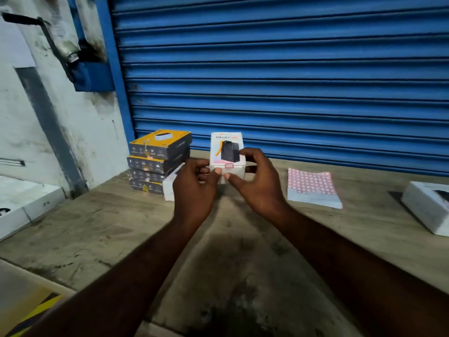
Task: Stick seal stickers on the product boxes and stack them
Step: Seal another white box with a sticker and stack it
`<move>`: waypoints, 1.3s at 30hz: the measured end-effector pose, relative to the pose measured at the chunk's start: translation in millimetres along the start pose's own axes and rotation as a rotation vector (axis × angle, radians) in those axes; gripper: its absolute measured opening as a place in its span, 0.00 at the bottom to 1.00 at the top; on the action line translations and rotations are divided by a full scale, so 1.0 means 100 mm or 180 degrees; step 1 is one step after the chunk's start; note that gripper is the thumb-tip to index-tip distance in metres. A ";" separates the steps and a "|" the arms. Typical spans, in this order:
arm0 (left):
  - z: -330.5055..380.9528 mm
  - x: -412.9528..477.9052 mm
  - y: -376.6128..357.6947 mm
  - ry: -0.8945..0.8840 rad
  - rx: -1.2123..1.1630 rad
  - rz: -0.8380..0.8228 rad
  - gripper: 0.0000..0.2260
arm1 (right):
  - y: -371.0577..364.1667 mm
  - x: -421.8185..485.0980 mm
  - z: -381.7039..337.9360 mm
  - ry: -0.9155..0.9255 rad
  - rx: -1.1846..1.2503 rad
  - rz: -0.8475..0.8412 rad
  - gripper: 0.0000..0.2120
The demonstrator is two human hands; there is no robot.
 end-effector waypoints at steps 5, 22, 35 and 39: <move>0.37 -0.30 -0.61 -0.0039 -0.0225 -0.0330 0.09 | 0.78 -0.03 0.16 -0.0045 -0.0087 0.0159 0.25; 0.77 -1.02 -2.17 0.1781 -0.1830 -0.1852 0.14 | 2.31 -0.19 0.63 -0.0260 -0.0097 0.0442 0.22; 0.68 -1.12 -2.15 0.2234 -0.2064 -0.2136 0.09 | 2.30 -0.43 0.43 0.0287 -0.0850 0.0652 0.15; 0.74 -1.12 -2.15 0.1995 -0.1967 -0.2189 0.10 | 2.31 -0.43 0.35 0.0269 -0.0563 0.0693 0.08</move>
Point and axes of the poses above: each hand's wrist, its own x-axis towards the middle knuckle, its own y-axis out of the back of the hand, z = x × y, the point moved 9 cm from there along x, towards the middle knuckle, and after that the axes turned 3 degrees about z, right-handed, at the moved point
